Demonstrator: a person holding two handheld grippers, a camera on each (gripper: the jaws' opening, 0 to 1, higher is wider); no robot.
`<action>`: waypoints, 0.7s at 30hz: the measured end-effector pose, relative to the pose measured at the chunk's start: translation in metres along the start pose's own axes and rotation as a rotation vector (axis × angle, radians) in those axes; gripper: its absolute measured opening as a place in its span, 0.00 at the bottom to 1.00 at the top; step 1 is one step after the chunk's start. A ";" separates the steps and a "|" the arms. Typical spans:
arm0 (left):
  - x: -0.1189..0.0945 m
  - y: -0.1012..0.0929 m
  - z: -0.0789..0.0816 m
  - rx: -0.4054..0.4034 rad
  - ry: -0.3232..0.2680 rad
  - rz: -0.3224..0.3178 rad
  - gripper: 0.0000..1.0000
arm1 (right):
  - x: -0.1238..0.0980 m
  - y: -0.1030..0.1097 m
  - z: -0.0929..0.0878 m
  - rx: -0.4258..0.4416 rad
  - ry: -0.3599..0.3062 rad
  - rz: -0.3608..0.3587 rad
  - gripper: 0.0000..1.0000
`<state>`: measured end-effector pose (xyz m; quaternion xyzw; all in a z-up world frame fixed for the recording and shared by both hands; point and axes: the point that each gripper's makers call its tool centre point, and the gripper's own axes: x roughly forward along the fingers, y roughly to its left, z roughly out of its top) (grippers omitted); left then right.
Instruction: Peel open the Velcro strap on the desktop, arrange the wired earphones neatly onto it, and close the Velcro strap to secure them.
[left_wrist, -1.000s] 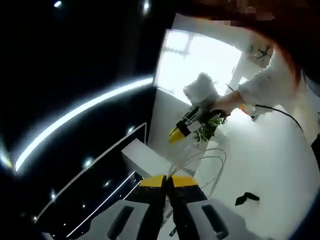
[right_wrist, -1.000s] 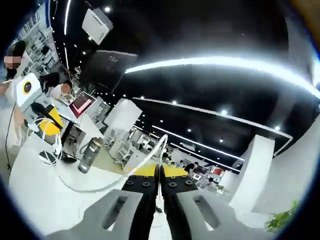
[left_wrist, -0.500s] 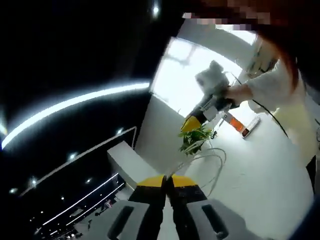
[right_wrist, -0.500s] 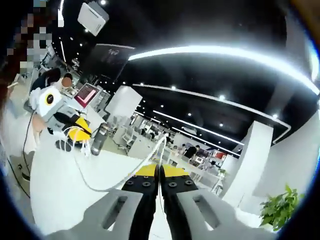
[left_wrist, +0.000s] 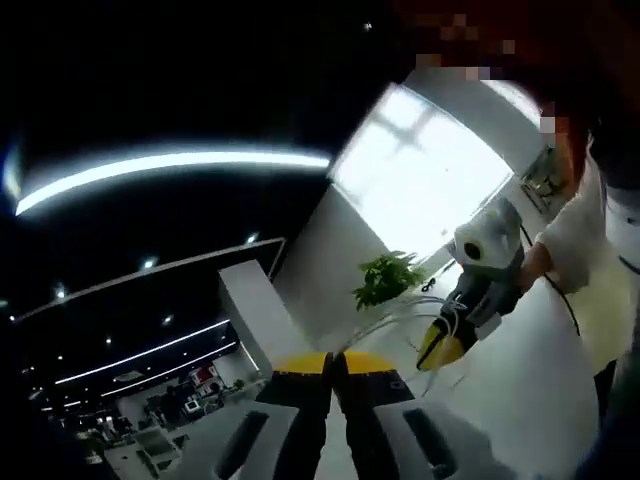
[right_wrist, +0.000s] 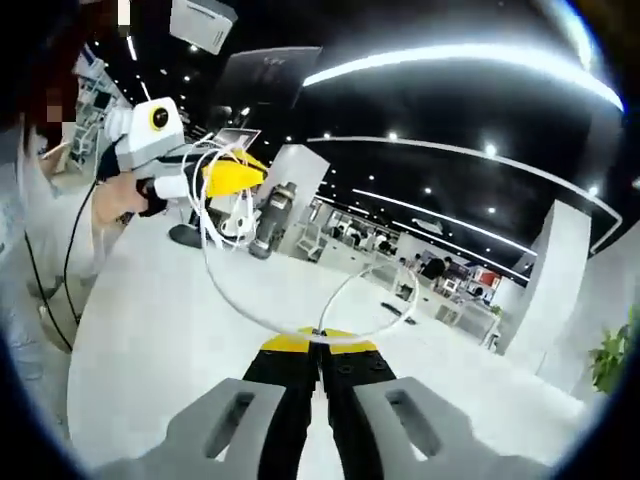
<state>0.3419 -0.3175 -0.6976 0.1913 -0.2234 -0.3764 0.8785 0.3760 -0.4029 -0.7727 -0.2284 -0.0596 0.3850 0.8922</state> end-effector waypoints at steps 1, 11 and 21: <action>-0.002 0.000 -0.004 -0.010 0.003 0.007 0.07 | 0.004 0.001 -0.002 -0.001 0.006 0.005 0.04; -0.015 -0.006 -0.046 -0.020 0.085 -0.001 0.07 | 0.009 0.012 -0.026 -0.057 0.110 0.090 0.04; -0.012 0.004 -0.042 0.000 0.036 0.057 0.07 | 0.014 0.018 -0.045 -0.107 0.172 0.097 0.08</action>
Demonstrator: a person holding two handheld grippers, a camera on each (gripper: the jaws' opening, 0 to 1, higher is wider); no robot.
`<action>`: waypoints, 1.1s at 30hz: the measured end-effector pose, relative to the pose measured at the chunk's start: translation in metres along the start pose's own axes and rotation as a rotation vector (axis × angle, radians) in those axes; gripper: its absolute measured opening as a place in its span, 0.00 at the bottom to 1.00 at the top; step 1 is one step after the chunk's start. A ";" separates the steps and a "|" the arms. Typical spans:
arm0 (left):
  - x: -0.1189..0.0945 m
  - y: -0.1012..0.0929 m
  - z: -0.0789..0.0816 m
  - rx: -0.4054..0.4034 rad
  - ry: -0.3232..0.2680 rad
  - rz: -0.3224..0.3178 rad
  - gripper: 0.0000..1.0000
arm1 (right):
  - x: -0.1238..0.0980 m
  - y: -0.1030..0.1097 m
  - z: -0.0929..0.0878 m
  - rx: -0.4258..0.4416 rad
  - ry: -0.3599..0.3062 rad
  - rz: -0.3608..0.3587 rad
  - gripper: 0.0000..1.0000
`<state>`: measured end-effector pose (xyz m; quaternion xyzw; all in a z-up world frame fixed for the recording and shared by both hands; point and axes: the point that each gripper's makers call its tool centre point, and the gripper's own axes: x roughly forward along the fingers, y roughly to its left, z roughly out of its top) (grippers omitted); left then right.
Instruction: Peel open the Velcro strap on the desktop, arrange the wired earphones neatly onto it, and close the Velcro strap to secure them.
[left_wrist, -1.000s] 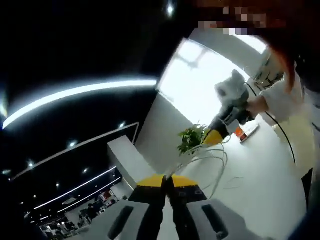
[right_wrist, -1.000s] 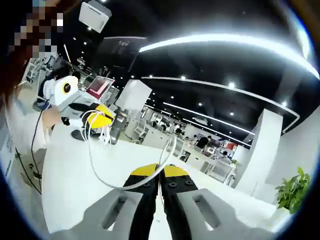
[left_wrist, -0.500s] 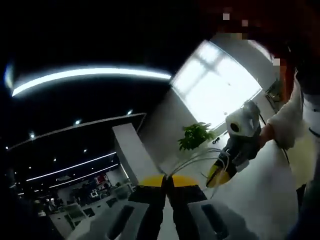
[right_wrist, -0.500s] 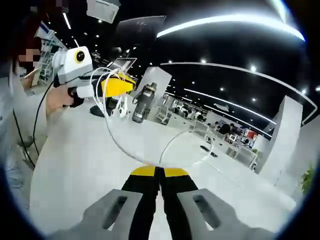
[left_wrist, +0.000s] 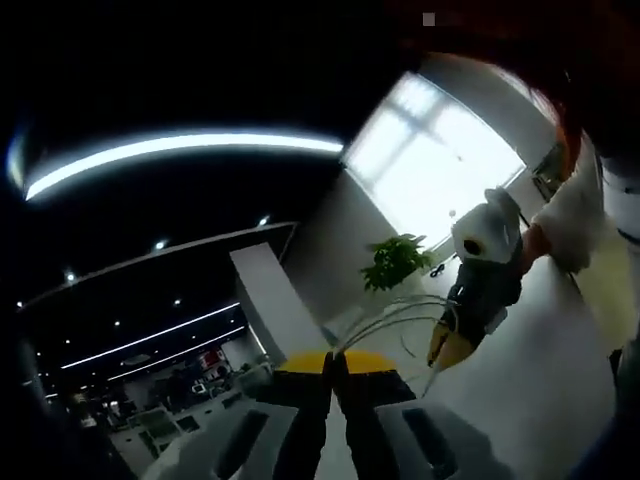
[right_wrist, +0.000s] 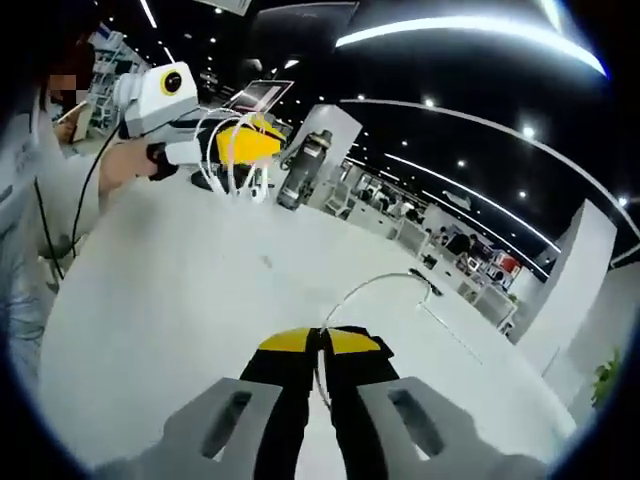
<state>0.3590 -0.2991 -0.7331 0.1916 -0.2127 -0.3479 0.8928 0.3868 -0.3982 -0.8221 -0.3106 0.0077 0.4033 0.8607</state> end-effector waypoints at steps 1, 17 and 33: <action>0.001 0.002 0.002 0.007 -0.002 0.005 0.07 | -0.001 0.000 0.000 -0.002 0.002 0.002 0.10; -0.001 0.004 0.016 0.311 0.065 -0.024 0.07 | -0.024 -0.069 0.045 0.440 -0.099 0.042 0.14; -0.004 -0.039 -0.010 0.376 0.114 -0.058 0.07 | 0.046 -0.037 0.053 0.518 0.241 0.342 0.16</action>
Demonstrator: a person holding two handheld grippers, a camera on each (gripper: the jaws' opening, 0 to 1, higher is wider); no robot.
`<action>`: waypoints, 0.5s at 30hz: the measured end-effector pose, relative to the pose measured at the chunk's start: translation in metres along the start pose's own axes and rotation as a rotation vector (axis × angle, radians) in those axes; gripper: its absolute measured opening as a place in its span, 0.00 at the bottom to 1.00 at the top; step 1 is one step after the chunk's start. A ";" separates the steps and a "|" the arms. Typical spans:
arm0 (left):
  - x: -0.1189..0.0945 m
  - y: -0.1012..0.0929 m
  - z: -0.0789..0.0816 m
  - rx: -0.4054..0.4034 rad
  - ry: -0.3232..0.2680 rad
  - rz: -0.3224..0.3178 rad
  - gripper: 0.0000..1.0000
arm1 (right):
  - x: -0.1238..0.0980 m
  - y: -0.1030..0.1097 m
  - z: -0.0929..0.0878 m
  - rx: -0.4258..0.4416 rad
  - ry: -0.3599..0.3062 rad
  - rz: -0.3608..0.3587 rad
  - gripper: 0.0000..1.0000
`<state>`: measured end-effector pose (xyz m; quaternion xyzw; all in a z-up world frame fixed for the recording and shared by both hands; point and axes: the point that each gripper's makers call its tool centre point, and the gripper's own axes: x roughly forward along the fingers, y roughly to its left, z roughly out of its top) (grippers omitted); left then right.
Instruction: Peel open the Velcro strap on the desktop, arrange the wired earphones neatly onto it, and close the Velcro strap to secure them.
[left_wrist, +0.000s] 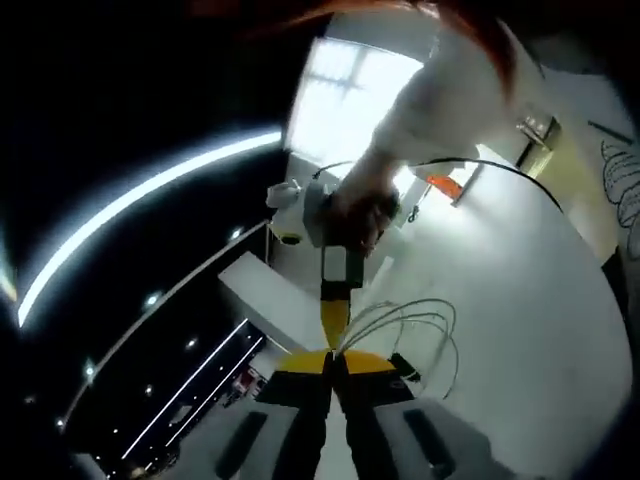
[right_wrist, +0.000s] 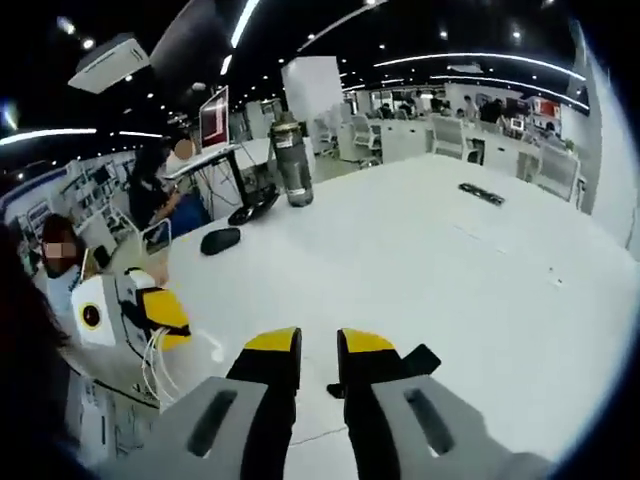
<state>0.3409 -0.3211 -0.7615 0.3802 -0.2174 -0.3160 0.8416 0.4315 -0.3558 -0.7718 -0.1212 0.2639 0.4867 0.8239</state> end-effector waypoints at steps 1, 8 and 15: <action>0.000 -0.002 -0.001 -0.003 0.002 -0.003 0.07 | 0.004 0.001 -0.003 -0.014 0.019 0.002 0.16; 0.002 -0.001 -0.006 0.005 0.003 -0.006 0.07 | 0.030 0.003 -0.043 -0.091 0.214 0.014 0.16; 0.001 -0.001 -0.010 0.024 0.012 0.000 0.07 | 0.040 0.005 -0.061 -0.091 0.307 0.051 0.16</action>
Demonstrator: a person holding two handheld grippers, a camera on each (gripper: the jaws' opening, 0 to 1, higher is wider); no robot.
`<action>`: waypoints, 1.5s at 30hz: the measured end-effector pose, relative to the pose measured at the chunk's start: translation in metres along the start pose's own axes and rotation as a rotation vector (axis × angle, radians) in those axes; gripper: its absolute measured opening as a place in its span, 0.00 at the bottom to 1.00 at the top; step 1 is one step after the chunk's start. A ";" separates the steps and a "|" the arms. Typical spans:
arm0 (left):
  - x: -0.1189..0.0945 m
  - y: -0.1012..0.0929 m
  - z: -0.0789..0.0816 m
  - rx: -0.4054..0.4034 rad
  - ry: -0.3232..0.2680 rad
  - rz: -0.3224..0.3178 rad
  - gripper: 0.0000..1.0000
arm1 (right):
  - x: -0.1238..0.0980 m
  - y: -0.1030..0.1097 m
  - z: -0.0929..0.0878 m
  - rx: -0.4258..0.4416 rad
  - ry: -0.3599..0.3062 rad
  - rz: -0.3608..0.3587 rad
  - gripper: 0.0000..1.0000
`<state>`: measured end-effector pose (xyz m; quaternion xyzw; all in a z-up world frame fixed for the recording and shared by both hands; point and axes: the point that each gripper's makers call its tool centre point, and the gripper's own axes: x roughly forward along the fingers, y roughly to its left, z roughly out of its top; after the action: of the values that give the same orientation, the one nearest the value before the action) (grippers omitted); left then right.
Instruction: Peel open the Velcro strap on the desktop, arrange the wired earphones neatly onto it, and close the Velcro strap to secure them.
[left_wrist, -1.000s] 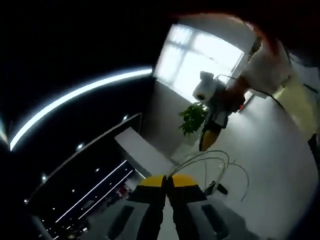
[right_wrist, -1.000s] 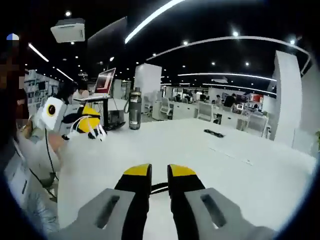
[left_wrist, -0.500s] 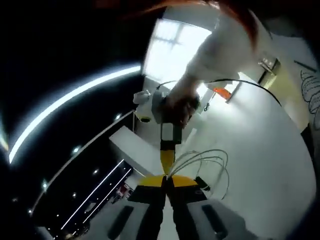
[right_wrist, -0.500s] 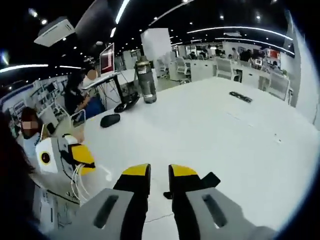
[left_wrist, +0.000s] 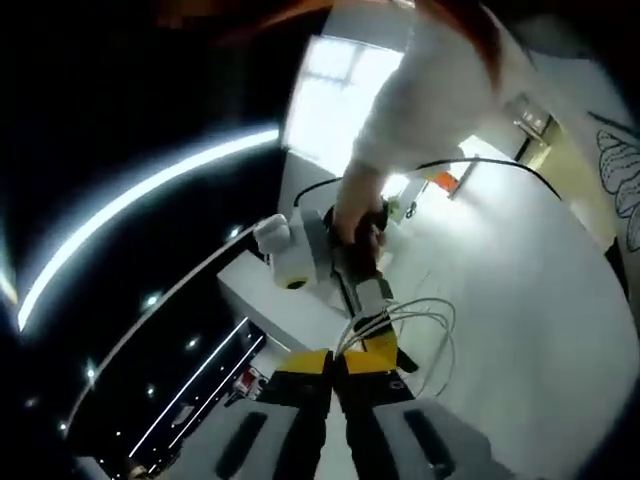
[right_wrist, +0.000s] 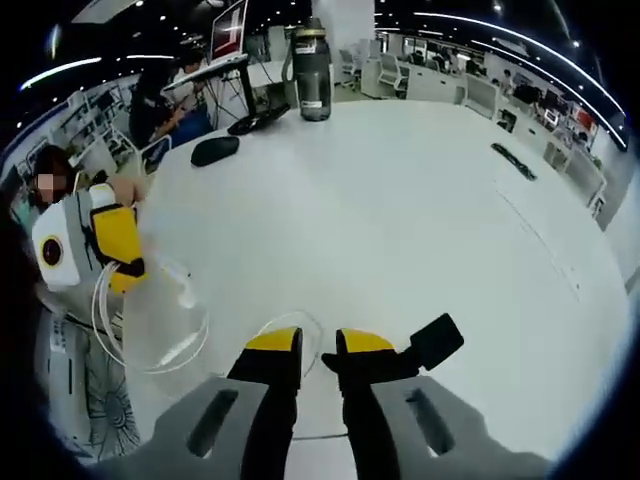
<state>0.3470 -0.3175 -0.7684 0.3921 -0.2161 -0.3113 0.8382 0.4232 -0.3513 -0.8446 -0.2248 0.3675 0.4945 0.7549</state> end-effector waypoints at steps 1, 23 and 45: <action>0.000 0.000 -0.001 0.004 0.003 0.001 0.07 | 0.002 0.002 -0.001 0.000 0.008 0.006 0.16; -0.006 -0.001 -0.006 -0.059 0.022 0.027 0.07 | -0.009 -0.001 -0.003 -0.118 -0.009 -0.033 0.05; -0.003 0.002 -0.002 0.008 0.031 0.044 0.07 | 0.012 0.003 -0.014 -0.122 0.062 0.005 0.10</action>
<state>0.3468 -0.3129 -0.7681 0.3953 -0.2129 -0.2859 0.8466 0.4190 -0.3527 -0.8623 -0.2845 0.3603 0.5109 0.7267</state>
